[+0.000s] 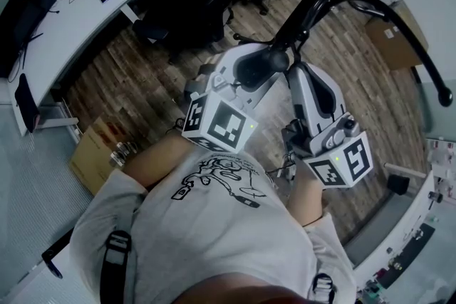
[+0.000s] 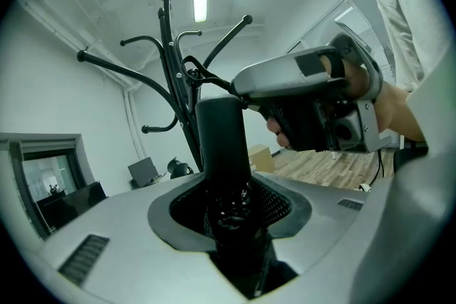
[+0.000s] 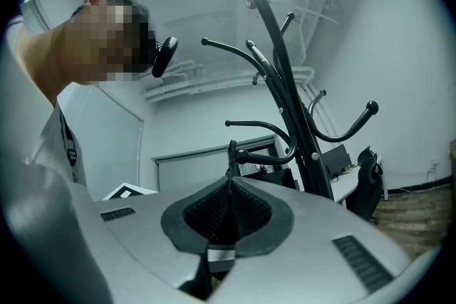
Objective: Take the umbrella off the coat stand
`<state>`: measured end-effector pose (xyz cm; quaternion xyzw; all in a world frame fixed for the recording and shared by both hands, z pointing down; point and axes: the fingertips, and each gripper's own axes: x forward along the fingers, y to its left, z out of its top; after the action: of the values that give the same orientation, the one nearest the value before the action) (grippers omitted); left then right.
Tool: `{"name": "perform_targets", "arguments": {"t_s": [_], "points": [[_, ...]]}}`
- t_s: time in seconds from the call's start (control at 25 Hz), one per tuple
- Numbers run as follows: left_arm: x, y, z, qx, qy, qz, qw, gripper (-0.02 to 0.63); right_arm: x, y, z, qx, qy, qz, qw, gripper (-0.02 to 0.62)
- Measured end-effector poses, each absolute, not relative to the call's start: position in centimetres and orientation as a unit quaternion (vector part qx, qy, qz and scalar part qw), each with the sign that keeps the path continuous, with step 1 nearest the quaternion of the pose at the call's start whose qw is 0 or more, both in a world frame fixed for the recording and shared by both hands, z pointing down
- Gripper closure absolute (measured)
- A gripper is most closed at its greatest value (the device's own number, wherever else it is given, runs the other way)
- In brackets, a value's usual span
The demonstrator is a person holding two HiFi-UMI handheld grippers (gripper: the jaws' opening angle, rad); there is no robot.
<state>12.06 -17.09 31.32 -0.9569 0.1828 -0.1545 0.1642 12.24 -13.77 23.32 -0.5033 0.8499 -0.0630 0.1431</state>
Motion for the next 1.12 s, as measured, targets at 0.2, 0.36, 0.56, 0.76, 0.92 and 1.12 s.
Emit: {"name": "perform_targets", "arguments": {"t_s": [0.2, 0.36, 0.56, 0.76, 0.92, 1.12], "points": [[12.5, -17.4, 31.4, -0.957, 0.18, -0.157, 0.165, 0.419, 12.8, -14.1, 23.4, -0.512, 0.843, -0.068, 0.151, 0.575], [12.7, -17.6, 31.2, -0.957, 0.18, -0.157, 0.167, 0.419, 13.1, -14.3, 23.3, -0.517, 0.838, -0.069, 0.159, 0.575], [12.9, -18.4, 30.9, -0.955, 0.184, -0.159, 0.17, 0.419, 13.4, -15.1, 23.1, -0.526, 0.832, -0.07, 0.164, 0.575], [13.2, -19.1, 30.7, -0.955, 0.183, -0.161, 0.17, 0.419, 13.7, -15.7, 22.9, -0.535, 0.825, -0.071, 0.166, 0.575], [13.2, -19.4, 30.4, -0.955, 0.183, -0.159, 0.168, 0.419, 13.6, -16.0, 22.4, -0.536, 0.824, -0.069, 0.17, 0.575], [13.1, -19.5, 30.2, -0.956, 0.182, -0.158, 0.168, 0.419, 13.6, -15.8, 22.1, -0.53, 0.826, -0.064, 0.182, 0.573]]}}
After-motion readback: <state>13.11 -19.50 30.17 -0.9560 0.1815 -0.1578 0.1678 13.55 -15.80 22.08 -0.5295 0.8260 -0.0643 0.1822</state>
